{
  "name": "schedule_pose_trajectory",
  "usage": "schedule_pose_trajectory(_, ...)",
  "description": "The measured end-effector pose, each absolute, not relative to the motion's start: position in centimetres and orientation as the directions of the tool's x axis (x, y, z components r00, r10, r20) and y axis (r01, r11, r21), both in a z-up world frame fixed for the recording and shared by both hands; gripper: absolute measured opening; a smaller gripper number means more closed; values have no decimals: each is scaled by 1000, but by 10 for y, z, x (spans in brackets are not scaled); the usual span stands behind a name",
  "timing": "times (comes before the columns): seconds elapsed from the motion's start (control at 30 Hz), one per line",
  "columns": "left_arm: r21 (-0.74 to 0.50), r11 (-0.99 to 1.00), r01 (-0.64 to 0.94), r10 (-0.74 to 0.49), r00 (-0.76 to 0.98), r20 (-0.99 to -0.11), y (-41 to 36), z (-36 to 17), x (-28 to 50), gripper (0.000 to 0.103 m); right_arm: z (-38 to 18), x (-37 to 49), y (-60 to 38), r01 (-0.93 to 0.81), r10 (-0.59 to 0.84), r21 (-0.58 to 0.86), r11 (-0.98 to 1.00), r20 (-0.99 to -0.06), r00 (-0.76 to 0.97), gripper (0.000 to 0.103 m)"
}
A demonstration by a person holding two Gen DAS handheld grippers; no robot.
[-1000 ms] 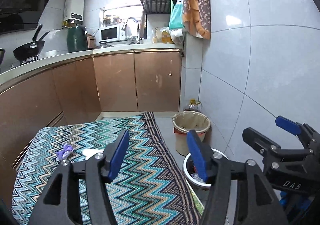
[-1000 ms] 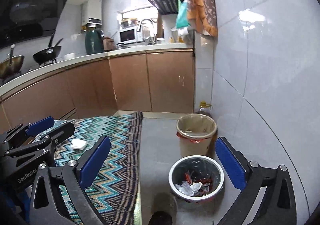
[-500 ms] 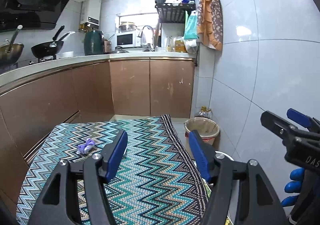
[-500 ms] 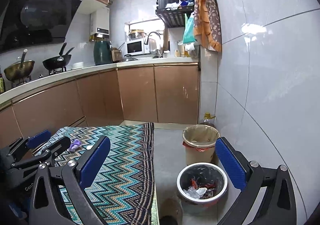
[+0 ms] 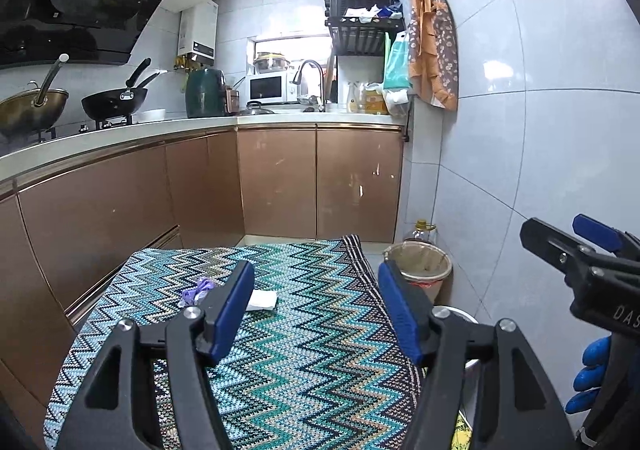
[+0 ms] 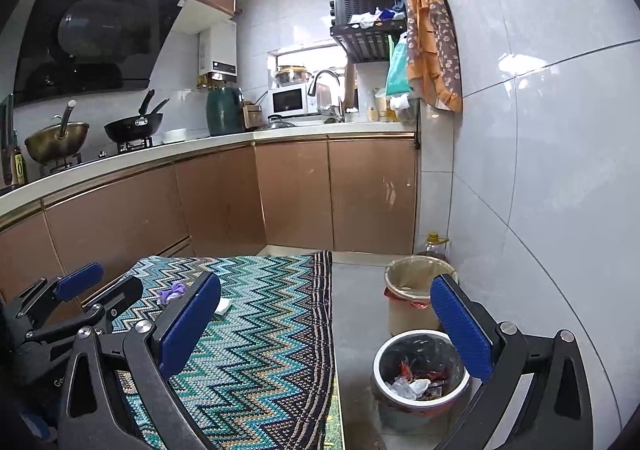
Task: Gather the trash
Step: 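Move both tools back over the purple bag and tissue on the rug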
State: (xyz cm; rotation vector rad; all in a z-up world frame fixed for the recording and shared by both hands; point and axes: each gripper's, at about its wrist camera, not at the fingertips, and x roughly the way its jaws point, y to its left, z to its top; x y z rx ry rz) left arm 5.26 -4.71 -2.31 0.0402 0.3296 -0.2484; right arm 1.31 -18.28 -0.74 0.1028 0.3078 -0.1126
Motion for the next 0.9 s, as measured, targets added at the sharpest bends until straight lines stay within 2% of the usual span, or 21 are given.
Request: schedule_pose_trajectory(0.9, 51, 971, 235, -207, 922, -327, -57, -26, 32, 63, -11, -2, -190, 91, -57, 105, 990, -294, 954, 103)
